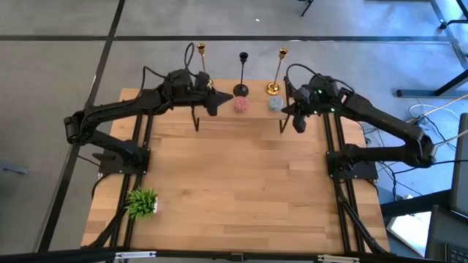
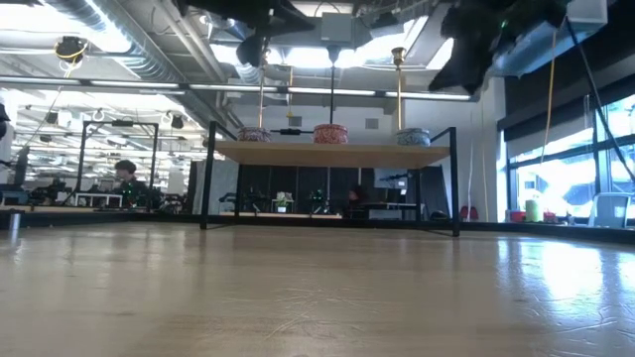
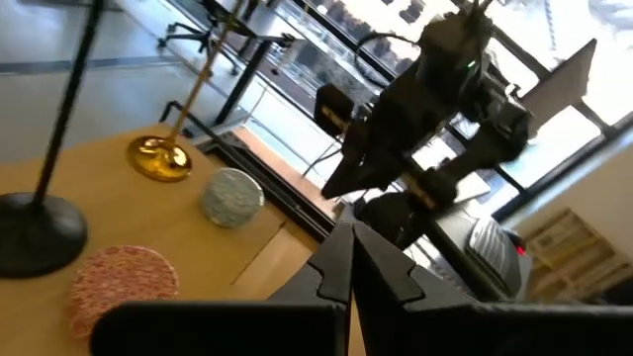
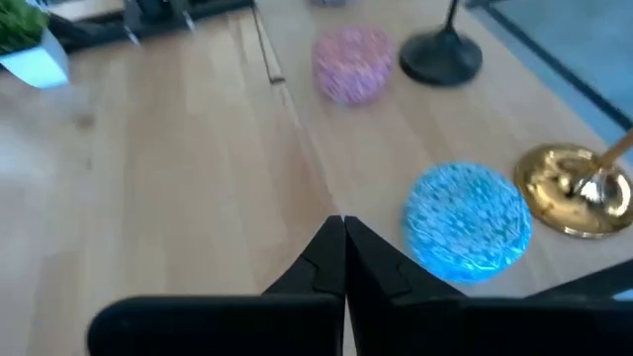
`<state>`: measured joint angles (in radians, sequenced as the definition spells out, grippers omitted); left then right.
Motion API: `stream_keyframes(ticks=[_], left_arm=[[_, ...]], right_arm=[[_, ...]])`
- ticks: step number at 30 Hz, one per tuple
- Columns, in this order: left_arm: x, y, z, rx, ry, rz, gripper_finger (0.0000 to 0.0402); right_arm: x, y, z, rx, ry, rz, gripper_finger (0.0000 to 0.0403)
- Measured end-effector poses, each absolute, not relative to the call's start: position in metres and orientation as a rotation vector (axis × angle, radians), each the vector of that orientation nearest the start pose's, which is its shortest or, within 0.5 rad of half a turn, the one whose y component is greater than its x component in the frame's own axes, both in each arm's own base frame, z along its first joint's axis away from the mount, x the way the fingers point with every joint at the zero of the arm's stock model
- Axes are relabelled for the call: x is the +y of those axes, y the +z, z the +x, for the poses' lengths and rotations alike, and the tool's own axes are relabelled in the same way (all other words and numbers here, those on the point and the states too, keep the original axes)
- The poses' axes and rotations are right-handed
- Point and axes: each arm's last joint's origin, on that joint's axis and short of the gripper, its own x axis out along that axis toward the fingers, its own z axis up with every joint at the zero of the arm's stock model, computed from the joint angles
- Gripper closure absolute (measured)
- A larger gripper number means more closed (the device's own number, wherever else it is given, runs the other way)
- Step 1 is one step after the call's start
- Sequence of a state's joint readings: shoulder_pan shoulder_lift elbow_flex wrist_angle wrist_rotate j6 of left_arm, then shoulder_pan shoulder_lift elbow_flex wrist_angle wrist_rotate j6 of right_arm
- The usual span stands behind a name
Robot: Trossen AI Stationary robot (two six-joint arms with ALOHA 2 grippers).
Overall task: Pick & Place candle stick holders
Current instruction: Adjust the pink scented candle on the shelf
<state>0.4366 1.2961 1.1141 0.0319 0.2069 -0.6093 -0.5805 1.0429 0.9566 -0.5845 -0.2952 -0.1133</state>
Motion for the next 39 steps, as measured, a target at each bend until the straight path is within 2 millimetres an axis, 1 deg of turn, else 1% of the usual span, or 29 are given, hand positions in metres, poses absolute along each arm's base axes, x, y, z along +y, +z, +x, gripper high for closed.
stream_keyframes(ticks=[3,7,12,16,20,24,29,34,39], left_arm=[[0.112,0.358,0.273,0.082,0.238,-0.615,0.0399],[0.102,0.358,0.277,0.1,0.201,-0.562,0.04],[0.097,0.357,0.279,0.11,0.179,-0.533,0.0399],[0.093,0.359,0.278,0.123,0.102,-0.52,0.04],[0.087,0.359,0.279,0.138,0.046,-0.501,0.0399],[0.081,0.358,0.28,0.157,0.029,-0.493,0.04],[0.066,0.355,0.276,0.235,-0.004,-0.435,0.0399],[0.05,0.354,0.273,0.291,-0.023,-0.398,0.0401],[0.041,0.35,0.271,0.346,-0.008,-0.36,0.0399]], right_arm=[[-0.091,0.322,0.179,0.59,-0.252,0.163,0.0403],[-0.068,0.329,0.177,0.564,-0.288,0.174,0.0403],[-0.046,0.33,0.181,0.559,-0.34,0.216,0.0403],[-0.029,0.329,0.184,0.548,-0.387,0.265,0.0403],[-0.012,0.331,0.186,0.497,-0.459,0.312,0.0403],[-0.001,0.331,0.185,0.452,-0.523,0.366,0.0403],[0.01,0.328,0.188,0.445,-0.555,0.386,0.0403],[0.019,0.322,0.195,0.454,-0.571,0.403,0.0403],[0.024,0.314,0.205,0.488,-0.575,0.406,0.0403]])
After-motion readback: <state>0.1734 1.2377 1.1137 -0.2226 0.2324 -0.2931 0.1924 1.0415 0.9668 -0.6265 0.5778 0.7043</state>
